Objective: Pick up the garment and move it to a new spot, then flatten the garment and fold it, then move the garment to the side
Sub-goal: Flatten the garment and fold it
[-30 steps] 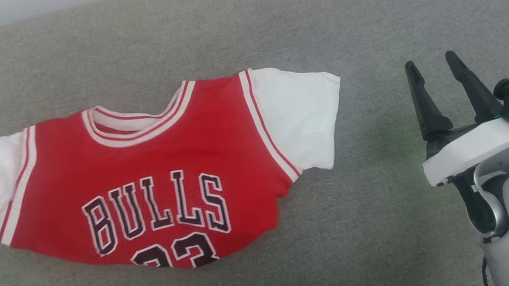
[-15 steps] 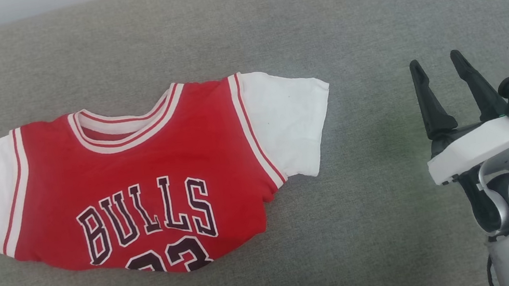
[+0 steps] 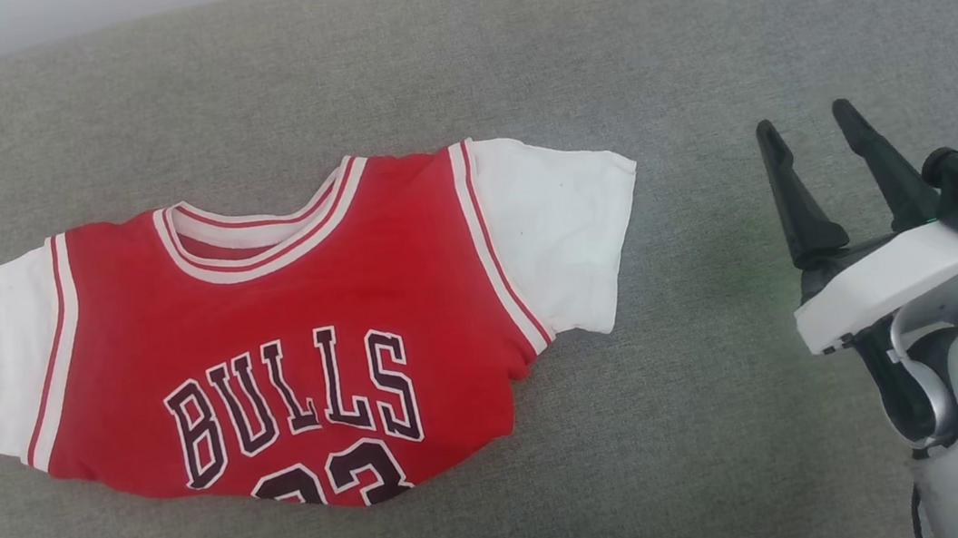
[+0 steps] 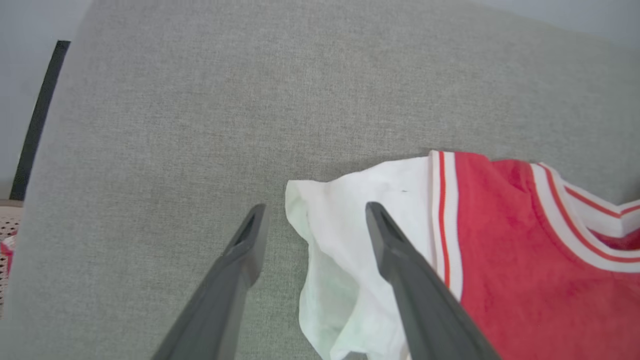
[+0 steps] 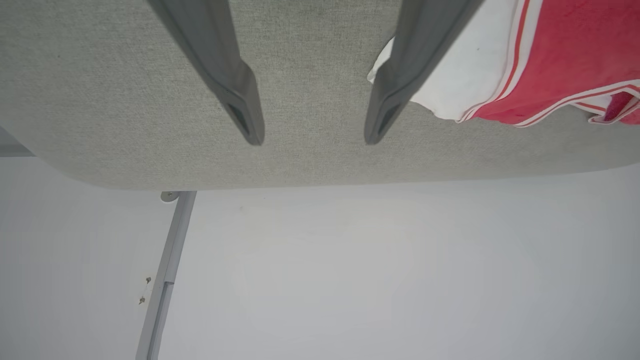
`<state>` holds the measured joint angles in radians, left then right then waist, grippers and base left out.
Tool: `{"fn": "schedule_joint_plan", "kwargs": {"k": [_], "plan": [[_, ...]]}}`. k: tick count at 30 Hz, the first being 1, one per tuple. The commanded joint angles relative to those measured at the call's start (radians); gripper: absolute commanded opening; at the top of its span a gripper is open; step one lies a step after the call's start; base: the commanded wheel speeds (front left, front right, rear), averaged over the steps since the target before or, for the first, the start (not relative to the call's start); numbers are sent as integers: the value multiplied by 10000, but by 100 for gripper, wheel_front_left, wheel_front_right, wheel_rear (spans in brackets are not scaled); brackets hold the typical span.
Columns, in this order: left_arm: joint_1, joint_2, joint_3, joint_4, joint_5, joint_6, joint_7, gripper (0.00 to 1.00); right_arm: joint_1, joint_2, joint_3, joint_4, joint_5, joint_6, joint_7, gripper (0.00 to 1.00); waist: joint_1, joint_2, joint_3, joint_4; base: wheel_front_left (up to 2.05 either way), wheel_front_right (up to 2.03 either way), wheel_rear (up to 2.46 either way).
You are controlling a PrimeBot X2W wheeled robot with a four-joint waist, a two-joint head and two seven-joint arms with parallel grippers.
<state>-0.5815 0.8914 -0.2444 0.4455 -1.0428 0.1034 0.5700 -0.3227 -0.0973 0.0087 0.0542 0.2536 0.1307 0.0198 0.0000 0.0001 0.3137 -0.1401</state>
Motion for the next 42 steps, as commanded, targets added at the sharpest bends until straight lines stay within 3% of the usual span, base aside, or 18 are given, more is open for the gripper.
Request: {"fn": "schedule_joint_plan", "kwargs": {"k": [1,17,22,23,24,32,42], "plan": [[-144,3,-61,60,98,-45,53,100,-68,-23,63,-37,-14,1,51,100,0,-1,19,-24,0,0,0],[-1437,-428,-1505,2258,985,-489,1410,100,-193,-190,599,-331,123,1,571,100,0,-1,518,-266,0,0,0],[-1729,-911,-1748,3210,905,-746,1531,100,-278,-291,844,-376,352,1,1055,100,0,-1,651,-170,0,0,0],[-1768,-993,-1852,3365,945,-891,1586,42,-300,-326,937,-355,408,1,1180,100,0,-1,668,-151,0,0,0],[-1877,-1094,-1835,3529,936,-903,1482,0,-332,-360,996,-345,471,1,1314,100,0,-1,701,-113,0,0,0],[-2594,-1515,-2107,4476,1249,-1414,1028,0,-851,-527,1461,-110,903,1,2441,100,0,-1,980,180,0,0,0],[-3668,-2461,-2462,5315,1569,-1814,400,0,-2046,-934,1902,642,1460,1,4955,100,0,-1,1542,902,0,0,0]]}}
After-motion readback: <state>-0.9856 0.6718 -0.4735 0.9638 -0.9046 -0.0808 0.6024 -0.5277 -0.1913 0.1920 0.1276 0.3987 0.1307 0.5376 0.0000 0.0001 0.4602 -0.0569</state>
